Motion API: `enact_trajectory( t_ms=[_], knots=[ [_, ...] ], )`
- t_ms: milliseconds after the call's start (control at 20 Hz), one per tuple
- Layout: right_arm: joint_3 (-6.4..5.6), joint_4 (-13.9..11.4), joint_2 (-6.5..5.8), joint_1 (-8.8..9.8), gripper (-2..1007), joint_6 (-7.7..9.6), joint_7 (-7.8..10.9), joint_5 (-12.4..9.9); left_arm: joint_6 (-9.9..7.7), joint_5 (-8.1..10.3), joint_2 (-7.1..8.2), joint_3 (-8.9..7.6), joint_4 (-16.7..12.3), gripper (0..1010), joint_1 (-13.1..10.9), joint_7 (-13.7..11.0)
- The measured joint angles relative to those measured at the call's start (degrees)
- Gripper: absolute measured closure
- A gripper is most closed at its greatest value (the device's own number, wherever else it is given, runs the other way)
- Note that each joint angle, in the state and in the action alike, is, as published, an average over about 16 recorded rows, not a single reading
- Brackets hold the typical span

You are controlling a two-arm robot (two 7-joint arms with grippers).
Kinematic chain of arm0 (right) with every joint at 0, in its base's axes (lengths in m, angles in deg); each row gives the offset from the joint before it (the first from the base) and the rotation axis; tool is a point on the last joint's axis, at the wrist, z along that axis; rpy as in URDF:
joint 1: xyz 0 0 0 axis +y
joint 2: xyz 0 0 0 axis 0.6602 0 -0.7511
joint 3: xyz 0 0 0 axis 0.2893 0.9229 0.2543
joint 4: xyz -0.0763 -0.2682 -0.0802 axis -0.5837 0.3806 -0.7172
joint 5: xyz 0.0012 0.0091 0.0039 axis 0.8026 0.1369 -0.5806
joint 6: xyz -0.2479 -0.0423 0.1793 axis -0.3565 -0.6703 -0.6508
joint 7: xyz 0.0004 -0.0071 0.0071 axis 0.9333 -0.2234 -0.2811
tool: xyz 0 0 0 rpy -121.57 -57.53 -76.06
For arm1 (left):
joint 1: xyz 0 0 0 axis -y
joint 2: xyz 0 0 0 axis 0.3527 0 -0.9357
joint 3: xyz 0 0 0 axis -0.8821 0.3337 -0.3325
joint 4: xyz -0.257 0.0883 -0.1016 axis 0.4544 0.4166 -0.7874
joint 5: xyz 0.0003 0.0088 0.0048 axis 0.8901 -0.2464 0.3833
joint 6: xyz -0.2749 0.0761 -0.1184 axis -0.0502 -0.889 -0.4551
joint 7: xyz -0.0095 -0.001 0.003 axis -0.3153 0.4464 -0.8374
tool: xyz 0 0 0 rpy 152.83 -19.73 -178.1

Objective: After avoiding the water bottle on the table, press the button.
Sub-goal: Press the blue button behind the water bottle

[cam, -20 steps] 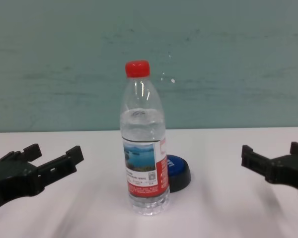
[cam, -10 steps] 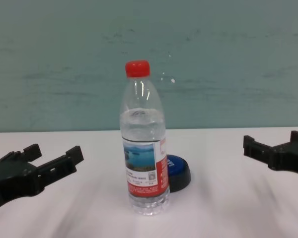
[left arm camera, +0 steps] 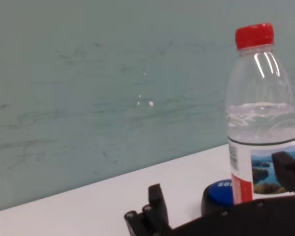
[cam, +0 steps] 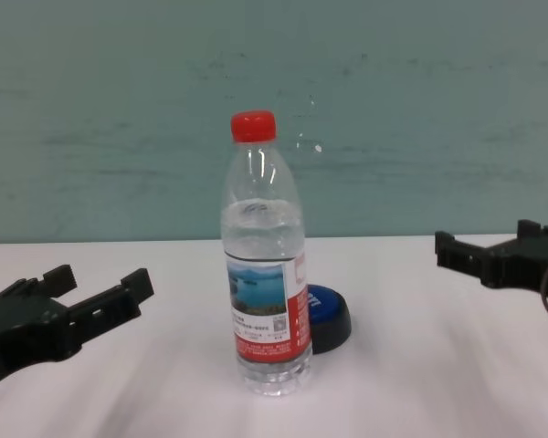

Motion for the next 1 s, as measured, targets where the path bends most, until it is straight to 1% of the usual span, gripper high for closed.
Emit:
enact_trajectory(
  t_ms=[250, 500, 750, 1000],
  knots=[
    [-0.26, 1.7, 0.08, -2.25, 1, 0.92, 1.96, 0.5, 0.0, 0.0, 0.0, 0.0, 0.0, 0, 0.0, 0.0],
    [-0.15, 3.5, 0.0, -4.39, 1, 1.58, 3.78, 0.8, 0.0, 0.0, 0.0, 0.0, 0.0, 0, 0.0, 0.0],
    [0.41, 5.3, -0.26, -6.42, 1, 2.03, 5.47, 0.8, 0.0, 0.0, 0.0, 0.0, 0.0, 0, 0.0, 0.0],
    [1.37, 7.1, -0.86, -8.48, 1, 2.39, 7.18, 0.5, 0.0, 0.0, 0.0, 0.0, 0.0, 0, 0.0, 0.0]
  ],
)
